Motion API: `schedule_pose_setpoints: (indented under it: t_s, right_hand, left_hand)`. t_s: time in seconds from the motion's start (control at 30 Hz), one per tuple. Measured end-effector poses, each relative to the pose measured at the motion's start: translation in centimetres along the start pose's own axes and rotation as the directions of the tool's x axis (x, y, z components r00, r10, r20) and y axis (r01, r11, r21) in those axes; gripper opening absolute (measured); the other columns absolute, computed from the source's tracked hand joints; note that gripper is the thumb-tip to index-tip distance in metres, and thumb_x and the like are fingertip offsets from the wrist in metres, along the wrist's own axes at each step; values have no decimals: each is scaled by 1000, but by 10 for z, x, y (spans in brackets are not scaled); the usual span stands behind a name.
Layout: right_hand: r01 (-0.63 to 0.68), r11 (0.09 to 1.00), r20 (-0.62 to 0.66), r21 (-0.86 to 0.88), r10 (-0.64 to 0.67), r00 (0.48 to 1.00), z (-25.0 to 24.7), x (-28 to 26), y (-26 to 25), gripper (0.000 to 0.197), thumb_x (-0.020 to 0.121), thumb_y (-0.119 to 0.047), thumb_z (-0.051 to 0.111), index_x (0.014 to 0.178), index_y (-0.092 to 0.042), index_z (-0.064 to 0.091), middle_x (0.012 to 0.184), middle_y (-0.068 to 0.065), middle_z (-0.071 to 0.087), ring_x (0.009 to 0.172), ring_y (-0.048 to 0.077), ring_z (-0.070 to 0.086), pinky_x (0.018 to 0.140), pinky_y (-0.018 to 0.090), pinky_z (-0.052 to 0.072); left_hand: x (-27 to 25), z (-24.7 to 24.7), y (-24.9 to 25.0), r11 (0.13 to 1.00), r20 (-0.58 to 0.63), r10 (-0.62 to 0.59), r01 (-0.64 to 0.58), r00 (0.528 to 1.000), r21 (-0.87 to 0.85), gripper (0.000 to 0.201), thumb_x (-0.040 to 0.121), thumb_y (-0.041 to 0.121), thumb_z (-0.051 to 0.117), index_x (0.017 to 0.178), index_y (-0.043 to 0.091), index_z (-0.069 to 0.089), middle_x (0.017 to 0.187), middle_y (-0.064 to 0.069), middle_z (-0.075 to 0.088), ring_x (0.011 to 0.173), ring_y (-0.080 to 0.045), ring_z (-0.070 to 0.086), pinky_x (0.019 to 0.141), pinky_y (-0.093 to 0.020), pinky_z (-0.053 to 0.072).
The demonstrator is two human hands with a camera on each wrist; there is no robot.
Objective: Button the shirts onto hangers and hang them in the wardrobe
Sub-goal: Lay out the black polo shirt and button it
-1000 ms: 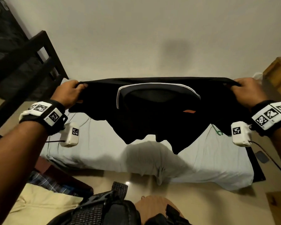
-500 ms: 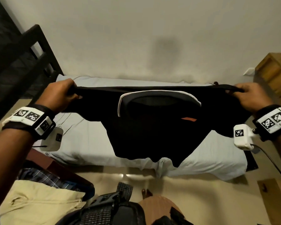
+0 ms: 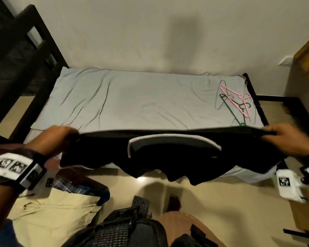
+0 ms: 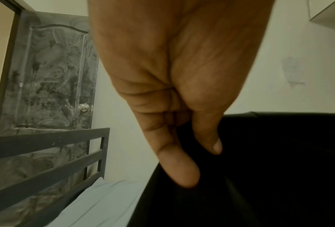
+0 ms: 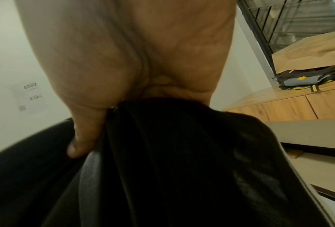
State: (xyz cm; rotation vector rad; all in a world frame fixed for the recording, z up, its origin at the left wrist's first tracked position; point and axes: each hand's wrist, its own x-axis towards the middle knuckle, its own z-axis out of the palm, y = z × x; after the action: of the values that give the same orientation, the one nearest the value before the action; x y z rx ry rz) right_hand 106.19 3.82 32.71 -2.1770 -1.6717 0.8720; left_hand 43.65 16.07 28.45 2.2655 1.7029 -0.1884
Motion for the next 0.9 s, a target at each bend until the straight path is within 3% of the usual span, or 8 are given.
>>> schedule_pose_setpoints:
  t_s: [0.07, 0.13, 0.17, 0.3, 0.43, 0.53, 0.77, 0.9]
  right_hand:
    - [-32, 999, 123, -11, 33, 992, 8, -5, 6, 15, 83, -48, 75, 73, -37, 74, 73, 9, 73, 69, 20, 70, 64, 29, 52]
    - [-37, 999, 236, 4, 35, 971, 13, 1, 25, 65, 56, -94, 57, 77, -34, 74, 77, 2, 74, 71, 12, 71, 68, 30, 54]
    - [-39, 999, 250, 25, 31, 968, 16, 7, 31, 74, 53, -97, 52, 77, -31, 74, 77, 2, 74, 71, 12, 70, 69, 31, 54]
    - [-49, 997, 256, 56, 34, 966, 8, 39, 32, 20, 86, -35, 71, 74, -19, 74, 76, 11, 72, 71, 24, 70, 74, 47, 55]
    - [-54, 998, 267, 24, 45, 963, -5, 95, 48, 15, 88, -3, 71, 80, -14, 77, 79, 4, 75, 76, 15, 72, 72, 27, 55]
    - [-62, 998, 190, 17, 57, 980, -15, 156, 53, 19, 87, 4, 70, 82, -12, 78, 75, 2, 76, 69, 7, 70, 62, 15, 53]
    - [-166, 985, 39, -52, 168, 985, 3, 320, 53, 26, 84, -6, 76, 66, -24, 73, 74, 9, 73, 79, 32, 68, 79, 40, 52]
    - [-219, 964, -27, -150, 217, 976, 33, 418, 63, 9, 85, -13, 77, 84, -5, 79, 84, 18, 73, 84, 34, 67, 79, 36, 49]
  left_hand:
    - [-5, 13, -1, 999, 100, -4, 0, 995, 37, 21, 91, 12, 71, 80, 29, 65, 71, 10, 63, 66, -10, 62, 58, -22, 40]
    - [-5, 23, -1, 999, 170, -13, 5, 985, 47, 24, 92, 16, 70, 81, 35, 62, 70, 15, 62, 68, -1, 60, 58, -16, 36]
    - [-3, 26, -2, 999, 195, -26, 17, 981, 48, 24, 93, 18, 70, 80, 36, 61, 71, 15, 62, 69, 0, 60, 59, -17, 38]
    - [22, 30, -3, 996, 217, -91, 90, 972, 15, 21, 93, 21, 72, 79, 34, 62, 74, 11, 67, 69, -2, 63, 61, -22, 45]
    - [60, 24, 6, 990, 160, -142, 139, 977, 27, 14, 92, 13, 72, 93, 27, 71, 86, 4, 70, 79, -15, 66, 64, -25, 41]
    - [103, 17, 13, 979, 84, -198, 200, 977, -23, 14, 91, 7, 70, 93, 20, 73, 86, -3, 72, 79, -24, 67, 66, -32, 44]
    - [262, 24, 1, 954, 53, -287, 291, 956, -69, 15, 92, 5, 65, 101, 11, 75, 94, -17, 74, 88, -38, 68, 76, -38, 50]
    - [385, 44, -13, 965, 106, -255, 260, 961, -40, 17, 91, 8, 66, 106, 7, 75, 106, -22, 72, 97, -42, 67, 83, -42, 51]
